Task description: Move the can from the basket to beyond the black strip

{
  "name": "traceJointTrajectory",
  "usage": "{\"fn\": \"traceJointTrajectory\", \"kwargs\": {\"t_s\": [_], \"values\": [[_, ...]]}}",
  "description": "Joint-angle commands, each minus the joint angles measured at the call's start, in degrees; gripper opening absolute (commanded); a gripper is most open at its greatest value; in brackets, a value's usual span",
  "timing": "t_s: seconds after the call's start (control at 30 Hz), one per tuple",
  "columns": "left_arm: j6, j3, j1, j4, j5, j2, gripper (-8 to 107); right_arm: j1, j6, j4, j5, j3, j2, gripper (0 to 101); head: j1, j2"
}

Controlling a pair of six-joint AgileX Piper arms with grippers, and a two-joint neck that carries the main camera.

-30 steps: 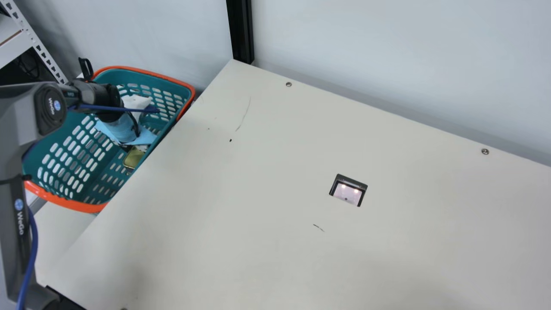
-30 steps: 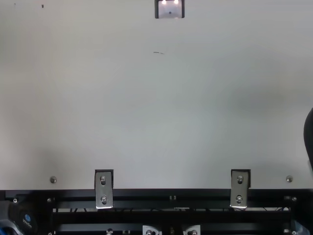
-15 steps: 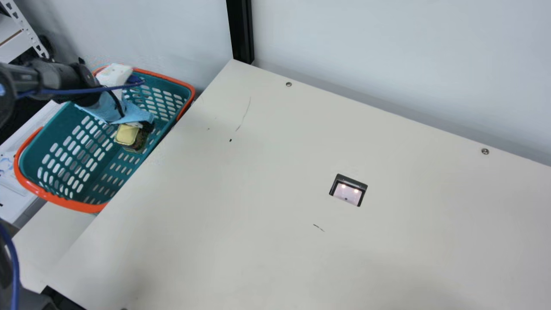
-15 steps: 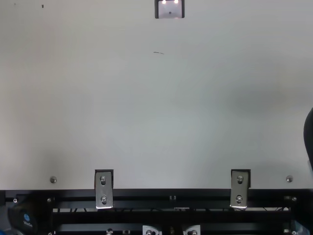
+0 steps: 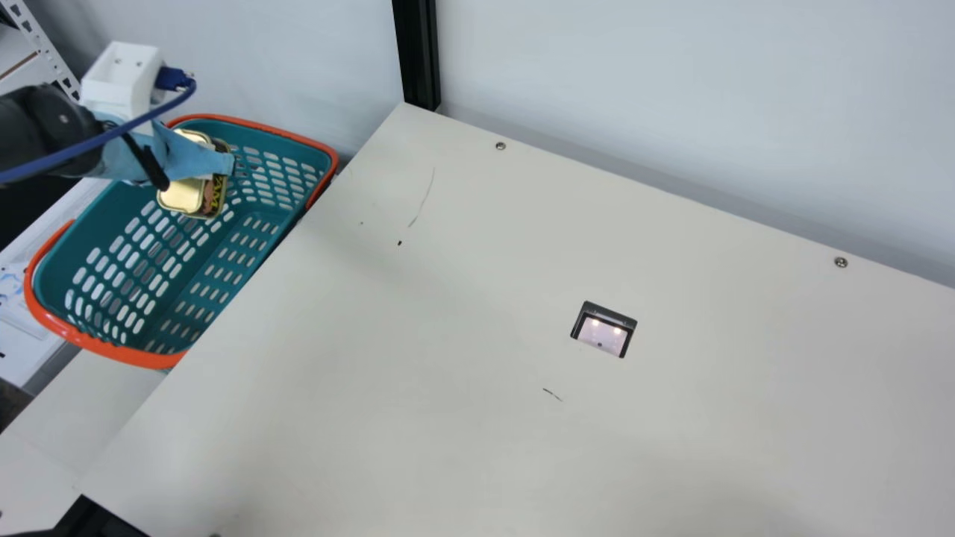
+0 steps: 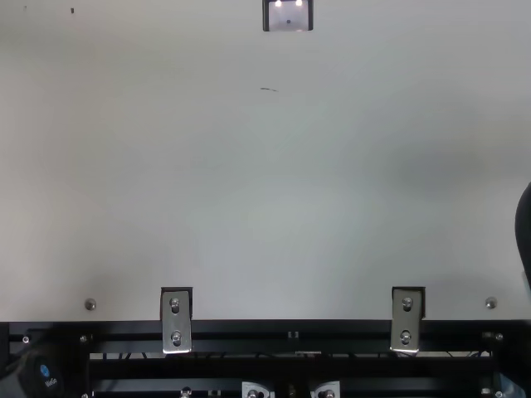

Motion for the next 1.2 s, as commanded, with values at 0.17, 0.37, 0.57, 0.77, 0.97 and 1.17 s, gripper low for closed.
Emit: {"fn": "traceJointTrajectory", "kwargs": {"t_s": [0.17,0.37,0.57,0.77,0.97,1.17], "values": [[-5.53,1.21,-1.88,-1.33,6.31,-15.91,10,0.0,0.0,0.0,0.0,0.0,0.0,101,-2.15,0.85],[-7.09,-1.8,-3.61,-7.33,20.31,-21.32,10,0.0,0.0,0.0,0.0,0.0,0.0,101,-2.15,0.85],[-7.6,-4.62,-2.97,-12.73,34.36,-23.53,10,0.0,0.0,0.0,0.0,0.0,0.0,101,-2.15,0.85],[-7.17,-4.82,-3.01,-12.62,34.22,-24.82,10,0.0,0.0,0.0,0.0,0.0,0.0,101,-2.15,0.85],[-7.17,-4.82,-3.01,-12.48,35.13,-24.82,10,0.0,0.0,0.0,0.0,0.0,0.0,101,-2.15,0.85],[-9.89,-5.63,-3.2,-12.47,37.71,-24.38,10,0.0,0.0,0.0,0.0,0.0,0.0,101,-2.15,0.85]]}}
